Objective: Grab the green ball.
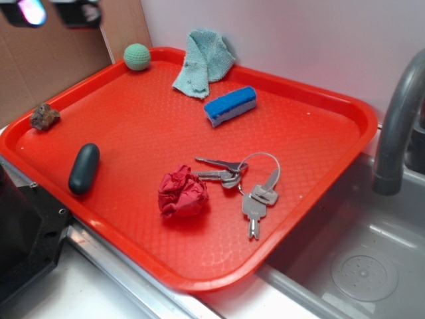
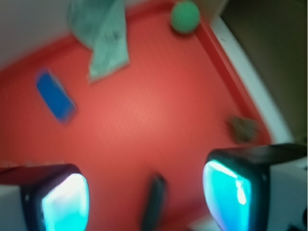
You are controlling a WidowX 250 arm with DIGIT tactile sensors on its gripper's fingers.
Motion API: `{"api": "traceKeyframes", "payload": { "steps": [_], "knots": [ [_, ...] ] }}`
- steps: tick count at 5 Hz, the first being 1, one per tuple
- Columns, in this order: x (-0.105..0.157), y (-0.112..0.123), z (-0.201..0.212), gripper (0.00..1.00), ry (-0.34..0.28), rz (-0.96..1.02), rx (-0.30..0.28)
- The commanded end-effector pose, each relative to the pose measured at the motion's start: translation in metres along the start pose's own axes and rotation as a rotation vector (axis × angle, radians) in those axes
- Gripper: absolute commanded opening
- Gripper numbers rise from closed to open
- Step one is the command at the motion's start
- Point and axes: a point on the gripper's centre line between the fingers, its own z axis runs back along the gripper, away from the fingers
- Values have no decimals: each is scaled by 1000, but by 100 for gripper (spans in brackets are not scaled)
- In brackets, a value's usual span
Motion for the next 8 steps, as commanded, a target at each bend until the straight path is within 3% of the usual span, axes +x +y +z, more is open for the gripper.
{"api": "traceKeyframes", "payload": {
  "steps": [1,2,3,4,5,7,8],
  "knots": [
    [54,31,-34,100,-210,261,18],
    [69,35,-38,100,-253,227,69],
    [97,46,-38,100,-284,201,68],
    [127,58,-62,100,-251,175,84],
    [151,57,-80,100,-260,188,103],
    [153,89,-138,100,-190,276,235],
    [151,87,-137,100,-207,277,257]
  ]
}}
